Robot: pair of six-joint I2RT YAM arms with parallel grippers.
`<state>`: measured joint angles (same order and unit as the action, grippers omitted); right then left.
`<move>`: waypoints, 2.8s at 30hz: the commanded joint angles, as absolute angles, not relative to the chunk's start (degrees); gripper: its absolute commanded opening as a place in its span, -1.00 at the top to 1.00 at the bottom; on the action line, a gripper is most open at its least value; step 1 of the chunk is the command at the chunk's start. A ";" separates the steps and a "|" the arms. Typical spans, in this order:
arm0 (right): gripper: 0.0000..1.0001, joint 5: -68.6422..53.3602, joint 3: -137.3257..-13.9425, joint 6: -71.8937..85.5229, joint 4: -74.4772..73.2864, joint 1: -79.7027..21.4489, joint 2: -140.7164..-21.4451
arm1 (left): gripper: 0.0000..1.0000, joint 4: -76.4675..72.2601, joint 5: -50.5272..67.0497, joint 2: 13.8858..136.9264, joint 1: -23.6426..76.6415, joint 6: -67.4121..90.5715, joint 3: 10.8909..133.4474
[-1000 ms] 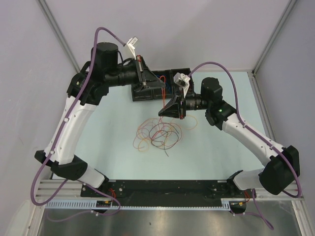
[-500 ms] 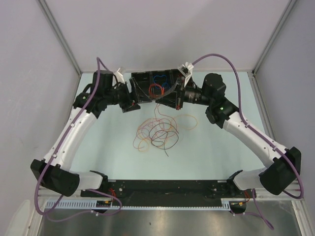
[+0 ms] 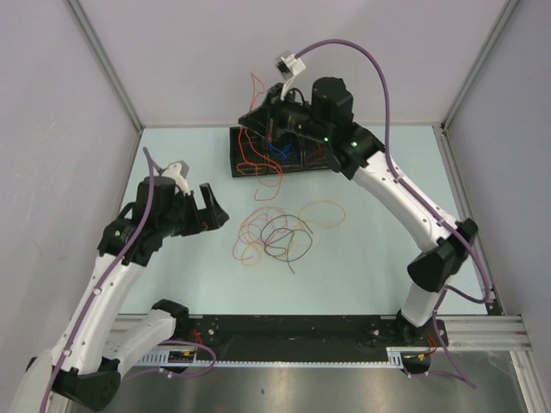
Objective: Untangle the cables
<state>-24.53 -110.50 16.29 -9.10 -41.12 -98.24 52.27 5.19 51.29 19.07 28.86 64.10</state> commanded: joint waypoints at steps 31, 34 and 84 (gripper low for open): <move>1.00 -23.38 -143.87 22.41 10.19 -33.66 -138.07 | -0.94 45.70 -4.75 27.42 17.49 26.37 48.52; 1.00 -23.99 -146.07 24.08 13.09 -33.31 -141.06 | -0.93 45.70 -4.92 27.16 17.23 26.46 48.52; 1.00 -15.82 -137.64 22.50 32.43 -30.94 -142.38 | -0.87 45.26 -3.87 27.60 12.92 26.28 48.08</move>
